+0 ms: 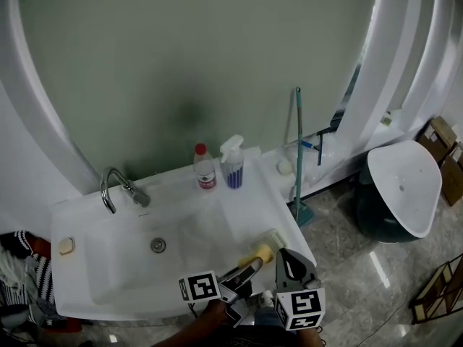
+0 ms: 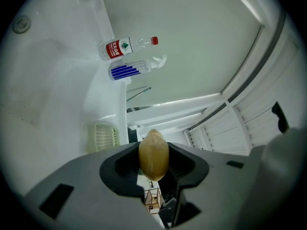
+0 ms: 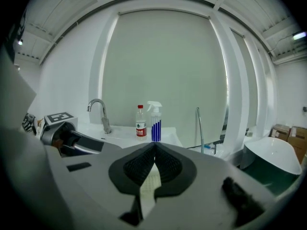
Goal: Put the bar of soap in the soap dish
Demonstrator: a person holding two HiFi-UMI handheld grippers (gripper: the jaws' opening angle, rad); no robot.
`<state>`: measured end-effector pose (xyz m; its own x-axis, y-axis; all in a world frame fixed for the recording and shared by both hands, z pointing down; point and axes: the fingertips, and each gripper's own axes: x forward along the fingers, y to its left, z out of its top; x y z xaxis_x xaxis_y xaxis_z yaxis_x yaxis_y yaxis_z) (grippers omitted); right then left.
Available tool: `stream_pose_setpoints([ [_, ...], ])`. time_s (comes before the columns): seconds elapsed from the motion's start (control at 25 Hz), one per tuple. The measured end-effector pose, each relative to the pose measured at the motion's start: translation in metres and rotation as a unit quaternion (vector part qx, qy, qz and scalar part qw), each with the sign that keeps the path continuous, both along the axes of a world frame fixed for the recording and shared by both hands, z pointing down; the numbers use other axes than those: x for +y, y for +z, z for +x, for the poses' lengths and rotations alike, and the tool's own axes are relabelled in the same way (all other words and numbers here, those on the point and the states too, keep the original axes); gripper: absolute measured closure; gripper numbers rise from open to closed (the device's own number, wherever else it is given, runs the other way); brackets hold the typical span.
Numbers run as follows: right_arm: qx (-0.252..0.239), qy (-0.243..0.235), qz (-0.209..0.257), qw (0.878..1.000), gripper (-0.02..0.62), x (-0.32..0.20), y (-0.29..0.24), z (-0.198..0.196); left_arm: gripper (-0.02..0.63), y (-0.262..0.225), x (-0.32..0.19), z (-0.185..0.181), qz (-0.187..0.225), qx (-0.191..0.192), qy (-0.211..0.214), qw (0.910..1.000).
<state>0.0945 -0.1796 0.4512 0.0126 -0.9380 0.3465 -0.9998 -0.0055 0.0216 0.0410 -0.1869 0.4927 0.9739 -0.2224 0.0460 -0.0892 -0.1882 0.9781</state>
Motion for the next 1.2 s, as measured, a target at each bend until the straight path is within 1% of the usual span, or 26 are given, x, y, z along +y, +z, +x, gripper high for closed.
stream_pose_setpoints([
  [0.2, -0.002, -0.032, -0.006, 0.999, 0.583, -0.019, 0.004, 0.016, 0.449, 0.011, -0.008, 0.014, -0.007, -0.018, -0.011, 0.9997],
  [0.32, 0.001, -0.047, -0.011, 0.999, 0.583, -0.028, 0.008, 0.026, 0.449, 0.019, -0.013, 0.021, -0.001, -0.043, -0.015, 0.999],
  [0.44, 0.005, -0.06, -0.012, 0.998, 0.583, -0.039, 0.014, 0.036, 0.449, 0.027, -0.017, 0.03, 0.001, -0.06, -0.009, 0.9982],
  [0.6, 0.0, -0.072, -0.011, 0.997, 0.583, -0.049, 0.019, 0.048, 0.45, 0.041, -0.019, 0.038, -0.004, -0.089, -0.007, 0.996],
  [1.0, -0.001, -0.13, -0.012, 0.991, 0.583, -0.073, 0.034, 0.06, 0.449, 0.067, -0.031, 0.055, -0.02, -0.151, -0.019, 0.9881],
  [1.2, -0.002, -0.147, -0.016, 0.989, 0.584, -0.08, 0.039, 0.065, 0.449, 0.074, -0.034, 0.06, -0.033, -0.171, -0.019, 0.9845],
])
